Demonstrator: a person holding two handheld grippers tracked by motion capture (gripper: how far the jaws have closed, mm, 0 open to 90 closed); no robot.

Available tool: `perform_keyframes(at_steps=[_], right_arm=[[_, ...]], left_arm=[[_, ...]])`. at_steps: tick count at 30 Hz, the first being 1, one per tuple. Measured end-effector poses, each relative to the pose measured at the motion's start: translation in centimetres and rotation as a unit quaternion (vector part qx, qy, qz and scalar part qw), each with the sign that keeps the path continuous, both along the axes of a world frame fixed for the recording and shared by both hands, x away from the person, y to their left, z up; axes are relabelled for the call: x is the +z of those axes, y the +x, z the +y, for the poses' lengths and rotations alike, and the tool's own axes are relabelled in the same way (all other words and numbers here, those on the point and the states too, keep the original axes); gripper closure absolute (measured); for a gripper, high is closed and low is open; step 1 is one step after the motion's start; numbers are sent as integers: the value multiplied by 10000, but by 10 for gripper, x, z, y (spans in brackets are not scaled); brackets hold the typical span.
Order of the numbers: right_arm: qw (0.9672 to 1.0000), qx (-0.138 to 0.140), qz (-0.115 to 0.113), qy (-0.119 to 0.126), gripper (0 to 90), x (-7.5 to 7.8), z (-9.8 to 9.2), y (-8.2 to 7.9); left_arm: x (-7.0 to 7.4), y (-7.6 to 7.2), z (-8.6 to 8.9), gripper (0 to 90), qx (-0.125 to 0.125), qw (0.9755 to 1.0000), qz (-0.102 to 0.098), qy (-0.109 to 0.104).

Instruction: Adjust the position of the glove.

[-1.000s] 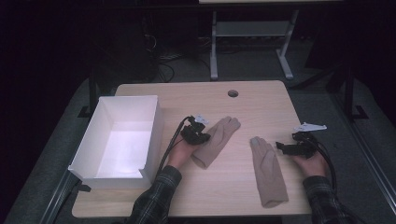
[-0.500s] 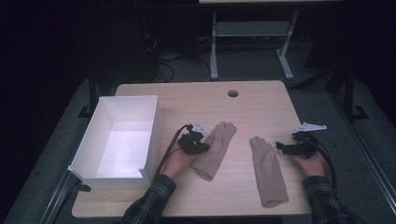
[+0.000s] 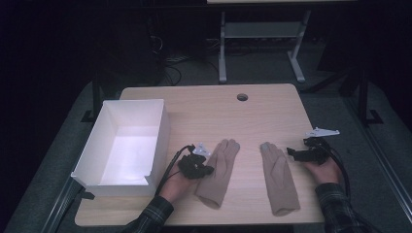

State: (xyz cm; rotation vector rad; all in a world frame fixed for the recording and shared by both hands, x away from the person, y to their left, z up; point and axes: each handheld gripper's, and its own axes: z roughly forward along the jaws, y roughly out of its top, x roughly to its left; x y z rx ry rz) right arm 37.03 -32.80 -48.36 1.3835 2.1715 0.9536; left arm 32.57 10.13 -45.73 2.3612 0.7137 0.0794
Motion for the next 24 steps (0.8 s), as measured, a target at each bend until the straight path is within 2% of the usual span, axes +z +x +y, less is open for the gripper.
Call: perform_keyframes(at_steps=[4, 6, 7, 9, 15, 20, 24], right_arm=[[10000, 0, -2, 0, 148, 0, 0, 0], [10000, 0, -1, -2, 149, 0, 0, 0], [10000, 0, -2, -1, 149, 0, 0, 0], [10000, -7, 4, 1, 149, 0, 0, 0], [10000, -7, 0, 1, 149, 0, 0, 0], [10000, -9, 2, 2, 149, 0, 0, 0], [10000, -10, 1, 0, 149, 0, 0, 0]], left_arm=[[3, -2, -1, 892, -16, 10000, -18, 33], [6, 0, -1, 811, 54, 9999, -78, -39], [9, 4, -1, 780, 146, 9997, -157, -104], [11, 11, 0, 716, 313, 9992, -184, -145], [11, 26, 2, 599, 515, 9980, -323, -169], [6, 32, 1, 562, 549, 9980, -228, -226], [1, 31, -2, 545, 518, 9984, -226, -63]])
